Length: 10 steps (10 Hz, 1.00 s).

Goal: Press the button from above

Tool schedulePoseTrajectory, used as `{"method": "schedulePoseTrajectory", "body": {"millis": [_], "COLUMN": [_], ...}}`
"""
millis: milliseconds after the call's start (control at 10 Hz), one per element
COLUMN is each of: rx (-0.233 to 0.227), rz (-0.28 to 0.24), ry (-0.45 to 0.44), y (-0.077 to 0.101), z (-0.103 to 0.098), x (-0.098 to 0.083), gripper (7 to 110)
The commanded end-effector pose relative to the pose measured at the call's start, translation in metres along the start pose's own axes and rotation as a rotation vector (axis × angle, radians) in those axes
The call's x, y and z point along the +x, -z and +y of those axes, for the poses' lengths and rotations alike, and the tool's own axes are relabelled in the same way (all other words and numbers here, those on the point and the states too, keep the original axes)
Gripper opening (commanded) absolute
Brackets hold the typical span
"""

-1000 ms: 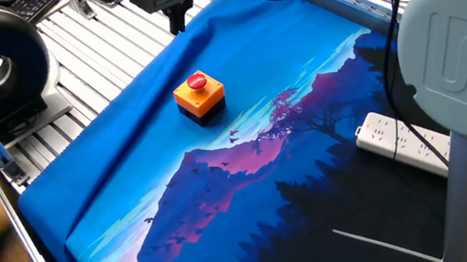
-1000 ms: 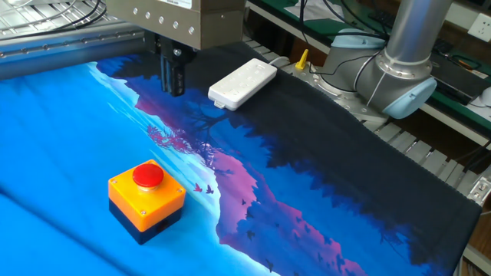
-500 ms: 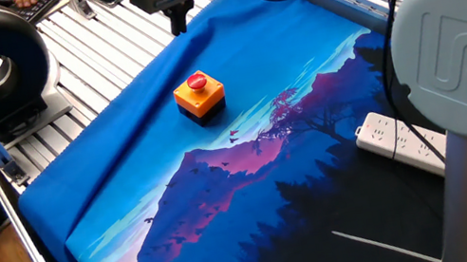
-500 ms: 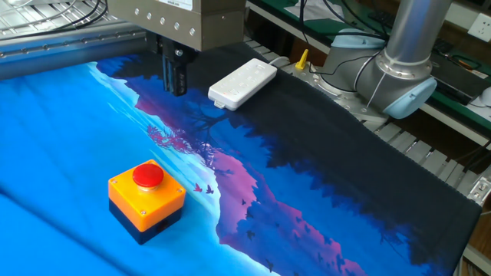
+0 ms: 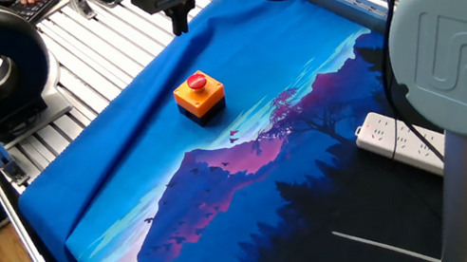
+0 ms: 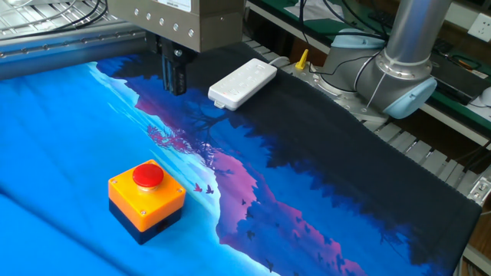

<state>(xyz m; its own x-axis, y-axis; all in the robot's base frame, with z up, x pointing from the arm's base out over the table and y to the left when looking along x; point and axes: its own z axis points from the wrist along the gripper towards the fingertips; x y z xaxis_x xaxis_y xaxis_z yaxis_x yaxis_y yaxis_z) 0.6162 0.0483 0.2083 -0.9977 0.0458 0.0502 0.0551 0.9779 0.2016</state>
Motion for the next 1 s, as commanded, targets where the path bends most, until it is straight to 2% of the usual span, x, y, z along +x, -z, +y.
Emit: {"method": "schedulePoseTrajectory", "body": {"millis": [0, 900], "rx": [-0.010, 0.004], "rz": [0.004, 0.003], "ry": [-0.005, 0.017], "y": [0.0010, 0.0018], "z": [0.0021, 0.0005], "x": [0.0002, -0.0004], "gripper": [7, 7]}}
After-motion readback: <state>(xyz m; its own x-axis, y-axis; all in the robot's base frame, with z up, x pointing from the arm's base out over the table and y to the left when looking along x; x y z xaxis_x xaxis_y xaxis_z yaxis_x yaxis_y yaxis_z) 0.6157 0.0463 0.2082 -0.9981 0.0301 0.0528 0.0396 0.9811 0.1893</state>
